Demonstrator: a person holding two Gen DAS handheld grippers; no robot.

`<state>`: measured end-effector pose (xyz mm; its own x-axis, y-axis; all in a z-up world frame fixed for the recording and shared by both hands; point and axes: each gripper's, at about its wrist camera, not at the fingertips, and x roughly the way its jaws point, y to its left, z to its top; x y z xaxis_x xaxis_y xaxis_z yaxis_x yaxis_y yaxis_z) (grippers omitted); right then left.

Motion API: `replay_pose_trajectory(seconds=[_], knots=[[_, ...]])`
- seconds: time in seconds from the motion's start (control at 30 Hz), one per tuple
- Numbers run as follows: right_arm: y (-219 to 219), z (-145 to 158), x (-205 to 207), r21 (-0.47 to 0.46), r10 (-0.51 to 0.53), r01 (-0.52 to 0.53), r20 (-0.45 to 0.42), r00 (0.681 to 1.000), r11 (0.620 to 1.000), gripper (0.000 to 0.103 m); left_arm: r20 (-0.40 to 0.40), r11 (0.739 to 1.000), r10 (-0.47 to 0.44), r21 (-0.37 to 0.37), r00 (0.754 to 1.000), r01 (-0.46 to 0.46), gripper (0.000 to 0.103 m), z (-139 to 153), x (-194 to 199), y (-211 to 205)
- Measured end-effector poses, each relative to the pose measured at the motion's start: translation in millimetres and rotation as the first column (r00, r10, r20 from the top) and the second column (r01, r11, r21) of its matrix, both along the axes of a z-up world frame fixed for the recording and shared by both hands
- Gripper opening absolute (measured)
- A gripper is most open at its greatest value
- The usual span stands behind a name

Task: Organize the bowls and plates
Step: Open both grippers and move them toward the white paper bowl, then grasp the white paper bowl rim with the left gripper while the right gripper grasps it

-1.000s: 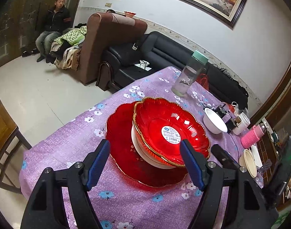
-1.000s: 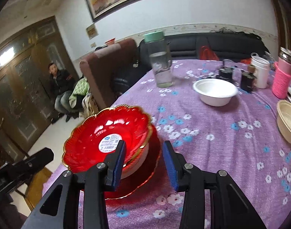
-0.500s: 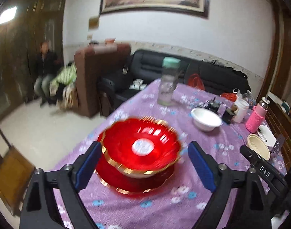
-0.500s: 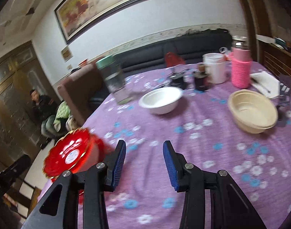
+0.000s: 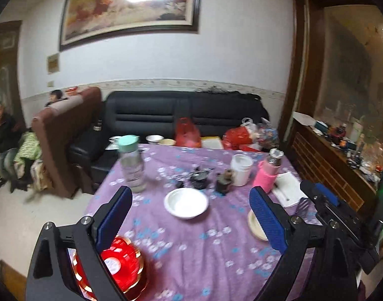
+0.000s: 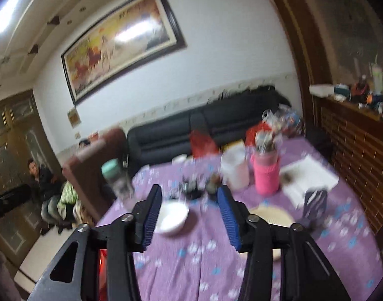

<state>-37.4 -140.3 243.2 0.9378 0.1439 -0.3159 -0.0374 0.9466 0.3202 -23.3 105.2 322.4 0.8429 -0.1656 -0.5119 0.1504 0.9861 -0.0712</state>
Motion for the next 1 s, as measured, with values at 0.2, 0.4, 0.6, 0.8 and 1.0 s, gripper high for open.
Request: replay_pose_trajectory(seconds=[0.2, 0.4, 0.6, 0.8, 1.0], knots=[[-8.0, -14.3, 8.6, 0.016, -0.007, 0.006, 0.041, 0.999, 1.0, 0.072, -0.053, 0.999, 0.033, -0.019, 0.998, -0.034, 0.094, -34.6, 41.3, -7.9], [-31.9, -90.8, 52.7, 0.112, -0.028, 0.049, -0.176, 0.984, 0.993, 0.072, -0.183, 0.997, 0.082, 0.013, 0.98, -0.082, 0.094, -112.0, 91.6, -3.1], [-30.8, -142.4, 90.4, 0.157, 0.025, 0.024, -0.304, 0.952, 0.987, 0.072, -0.372, 0.99, 0.119, -0.021, 0.921, -0.137, 0.094, -186.6, 149.9, 8.8], [0.8, -164.7, 139.3, 0.176, 0.128, -0.066, -0.366, 0.922, 0.982, 0.072, -0.467, 0.968, 0.181, -0.07, 0.866, -0.24, 0.094, -224.7, 197.8, 30.6], [42.2, -184.4, 195.8, 0.23, 0.22, -0.131, -0.419, 0.881, 0.964, 0.068, -0.53, 0.935, 0.222, -0.122, 0.819, -0.332, 0.094, -253.9, 235.9, 40.6]])
